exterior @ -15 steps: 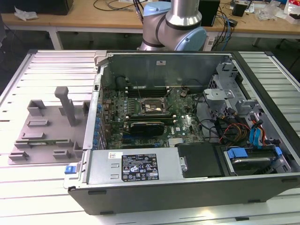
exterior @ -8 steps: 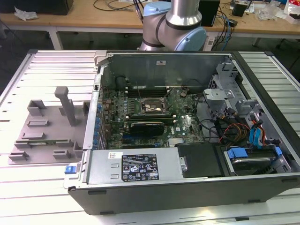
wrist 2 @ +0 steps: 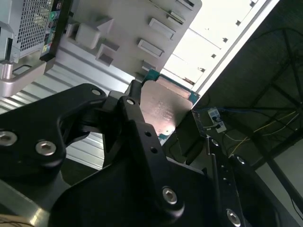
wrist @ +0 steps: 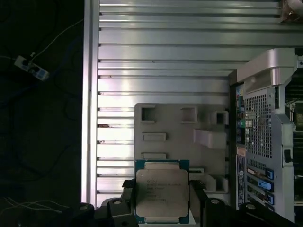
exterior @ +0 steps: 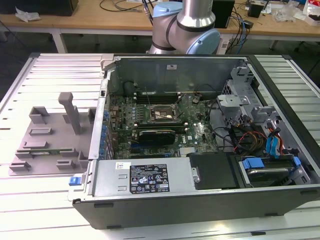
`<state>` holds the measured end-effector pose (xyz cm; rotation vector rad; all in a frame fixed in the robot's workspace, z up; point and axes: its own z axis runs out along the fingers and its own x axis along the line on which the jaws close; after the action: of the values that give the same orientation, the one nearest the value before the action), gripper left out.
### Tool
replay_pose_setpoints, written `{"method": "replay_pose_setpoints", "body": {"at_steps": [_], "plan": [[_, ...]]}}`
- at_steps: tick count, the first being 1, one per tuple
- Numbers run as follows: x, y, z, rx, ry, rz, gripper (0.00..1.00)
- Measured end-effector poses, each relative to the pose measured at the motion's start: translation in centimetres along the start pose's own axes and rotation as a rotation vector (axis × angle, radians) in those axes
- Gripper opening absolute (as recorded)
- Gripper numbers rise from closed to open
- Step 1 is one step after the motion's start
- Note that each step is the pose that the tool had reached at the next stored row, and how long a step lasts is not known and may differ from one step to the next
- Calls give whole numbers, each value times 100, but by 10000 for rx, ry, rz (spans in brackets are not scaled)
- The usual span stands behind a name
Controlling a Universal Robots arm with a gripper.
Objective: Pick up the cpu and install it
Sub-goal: 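Pick up the cpu and move it towards the insertion slot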
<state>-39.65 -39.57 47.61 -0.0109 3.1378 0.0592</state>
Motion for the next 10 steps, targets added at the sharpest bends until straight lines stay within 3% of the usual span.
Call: {"method": "replay_pose_setpoints", "body": {"at_steps": [4, 10], "plan": [[-16, 0, -3, 1, 2, 0, 54], [-179, -1, -1, 0, 0, 0, 54]]}}
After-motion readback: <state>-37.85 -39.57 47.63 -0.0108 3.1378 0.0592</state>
